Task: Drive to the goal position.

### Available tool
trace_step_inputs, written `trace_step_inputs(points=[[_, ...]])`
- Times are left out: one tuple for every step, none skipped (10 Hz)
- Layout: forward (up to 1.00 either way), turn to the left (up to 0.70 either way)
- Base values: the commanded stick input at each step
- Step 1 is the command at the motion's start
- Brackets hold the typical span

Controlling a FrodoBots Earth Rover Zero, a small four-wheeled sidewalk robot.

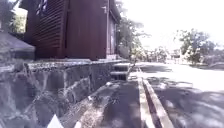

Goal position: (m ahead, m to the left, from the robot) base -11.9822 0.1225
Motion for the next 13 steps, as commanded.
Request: trace_step_inputs(points=[[0.00,-0.85],[0.00,-0.85],[0.00,-0.85],[0.00,-0.85],[0.00,-0.85],[0.00,-0.85],[0.00,-0.85],[0.00,-0.85],[0.00,-0.85],[0.00,-0.85],[0.00,-0.85],[0.00,-0.85],[0.00,-0.85]])
